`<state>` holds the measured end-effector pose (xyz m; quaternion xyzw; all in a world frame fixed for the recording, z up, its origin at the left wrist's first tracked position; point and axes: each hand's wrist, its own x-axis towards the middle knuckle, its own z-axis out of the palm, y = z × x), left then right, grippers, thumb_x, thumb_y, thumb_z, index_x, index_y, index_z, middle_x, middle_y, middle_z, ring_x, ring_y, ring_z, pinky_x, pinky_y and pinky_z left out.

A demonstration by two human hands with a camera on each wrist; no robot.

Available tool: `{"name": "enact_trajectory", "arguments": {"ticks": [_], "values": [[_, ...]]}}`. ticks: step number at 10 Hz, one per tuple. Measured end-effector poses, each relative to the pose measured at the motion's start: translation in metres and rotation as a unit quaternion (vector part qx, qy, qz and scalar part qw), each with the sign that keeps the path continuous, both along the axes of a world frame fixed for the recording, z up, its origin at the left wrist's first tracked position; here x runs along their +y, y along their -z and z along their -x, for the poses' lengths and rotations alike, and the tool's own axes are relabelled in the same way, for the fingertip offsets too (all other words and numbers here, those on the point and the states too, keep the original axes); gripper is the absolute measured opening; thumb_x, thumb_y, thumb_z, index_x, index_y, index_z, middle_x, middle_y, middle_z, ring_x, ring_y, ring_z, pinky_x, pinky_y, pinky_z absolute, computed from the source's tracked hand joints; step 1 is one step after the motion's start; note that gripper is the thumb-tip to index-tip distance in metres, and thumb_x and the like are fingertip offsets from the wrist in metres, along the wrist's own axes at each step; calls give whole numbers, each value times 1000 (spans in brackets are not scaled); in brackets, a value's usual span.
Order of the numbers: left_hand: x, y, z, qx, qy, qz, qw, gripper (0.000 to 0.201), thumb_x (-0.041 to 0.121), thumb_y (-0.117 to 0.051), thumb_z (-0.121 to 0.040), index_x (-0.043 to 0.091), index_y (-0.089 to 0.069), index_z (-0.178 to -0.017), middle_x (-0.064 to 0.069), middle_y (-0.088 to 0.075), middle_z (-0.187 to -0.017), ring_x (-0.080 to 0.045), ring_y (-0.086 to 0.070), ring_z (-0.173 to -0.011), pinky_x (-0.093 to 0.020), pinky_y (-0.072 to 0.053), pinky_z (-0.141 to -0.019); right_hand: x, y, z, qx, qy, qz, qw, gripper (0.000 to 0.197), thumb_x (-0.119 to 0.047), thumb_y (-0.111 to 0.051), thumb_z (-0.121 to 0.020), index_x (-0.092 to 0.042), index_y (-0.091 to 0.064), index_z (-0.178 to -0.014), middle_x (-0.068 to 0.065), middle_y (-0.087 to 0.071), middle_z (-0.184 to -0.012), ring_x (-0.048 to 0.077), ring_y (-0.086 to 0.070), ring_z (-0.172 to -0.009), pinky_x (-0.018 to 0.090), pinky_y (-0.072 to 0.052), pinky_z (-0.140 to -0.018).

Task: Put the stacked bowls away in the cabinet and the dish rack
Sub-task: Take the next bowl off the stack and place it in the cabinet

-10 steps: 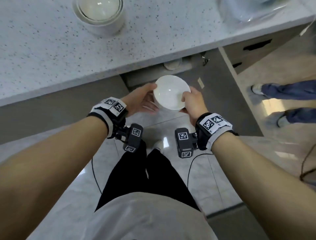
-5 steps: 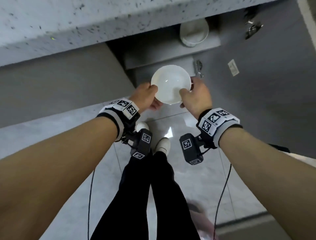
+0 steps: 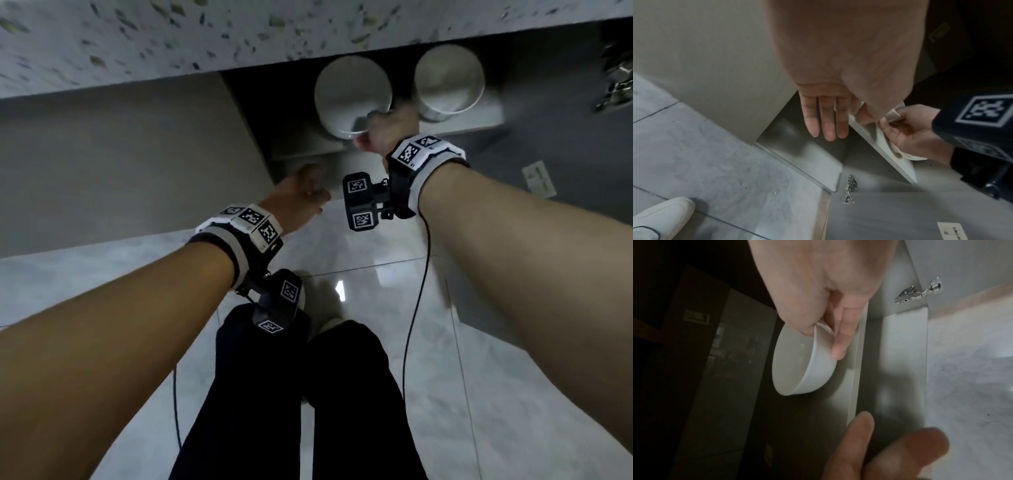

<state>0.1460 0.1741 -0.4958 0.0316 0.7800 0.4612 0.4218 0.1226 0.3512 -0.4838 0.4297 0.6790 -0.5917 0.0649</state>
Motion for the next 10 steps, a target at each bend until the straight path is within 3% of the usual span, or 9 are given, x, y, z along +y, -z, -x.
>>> {"name": "enact_trajectory", "arguments": {"ticks": [1,2,3,4,5,6,7,9,10], "values": [[1,3,6,25,46,-3,999,50,4,-53,-94,10,-41,-142,-4,-62,-104,-17,-59,-81,-15,-47,-58,2,11,10,11,-17,-17,1000,35,-6,-47,-97,6,-49,-130,18,-65,-111,18,-63,-81,29,-61,-77],[2,4,11,35,72,-4,997,44,6,-54,-94,10,-47,-138,-1,-63,-100,-11,-58,-75,-13,-43,-58,0,16,15,22,30,25,999,37,-11,-46,-100,4,-46,-133,22,-59,-128,21,-63,-89,24,-57,-69],[-2,1,14,53,116,4,992,32,6,-54,-94,7,-56,-127,-4,-65,-96,-10,-57,-71,-12,-41,-54,-1,15,17,-36,-105,-81,990,46,-31,-42,-101,5,-50,-128,25,-60,-125,33,-58,-112,31,-36,-80],[-12,-11,11,70,134,31,988,33,6,-51,-95,7,-55,-128,1,-61,-90,-8,-56,-69,-8,-41,-53,-8,5,12,9,7,32,999,22,-13,-45,-98,-5,-57,-115,24,-61,-123,31,-64,-95,35,-54,-75],[-22,-42,-6,51,128,39,990,39,4,-45,-97,9,-49,-135,-3,-62,-104,-18,-59,-83,-9,-41,-55,-12,-6,-15,5,45,-31,998,12,-6,-47,-91,-17,-52,-92,20,-65,-99,27,-61,-66,30,-54,-56],[-32,-80,-31,44,141,44,988,34,8,-47,-95,13,-53,-129,-5,-66,-113,-26,-65,-96,-21,-47,-69,-14,-31,-69,-24,-38,-115,992,13,-17,-47,-88,-24,-53,-81,7,-60,-86,26,-65,-63,31,-55,-58],[-38,-137,-55,40,152,49,986,34,12,-48,-91,21,-57,-122,5,-68,-103,-23,-66,-97,-28,-49,-78,-31,-91,-128,3,-67,-142,988,17,-28,-47,-79,-32,-63,-81,2,-69,-94,28,-71,-84,43,-59,-79],[-46,-262,-54,136,167,20,976,46,10,-46,-93,29,-53,-134,14,-68,-101,-12,-67,-88,-21,-51,-74,-62,-240,-147,112,-48,-94,988,23,-10,-46,-92,-18,-67,-95,-10,-66,-89,20,-69,-76,40,-60,-75],[-52,-306,-27,203,139,6,969,42,11,-45,-93,29,-58,-128,10,-71,-99,-14,-65,-84,-21,-51,-71,-60,-285,-115,160,-70,-133,976,28,-14,-44,-88,-33,-65,-86,-12,-66,-90,21,-69,-83,45,-58,-79]]}}
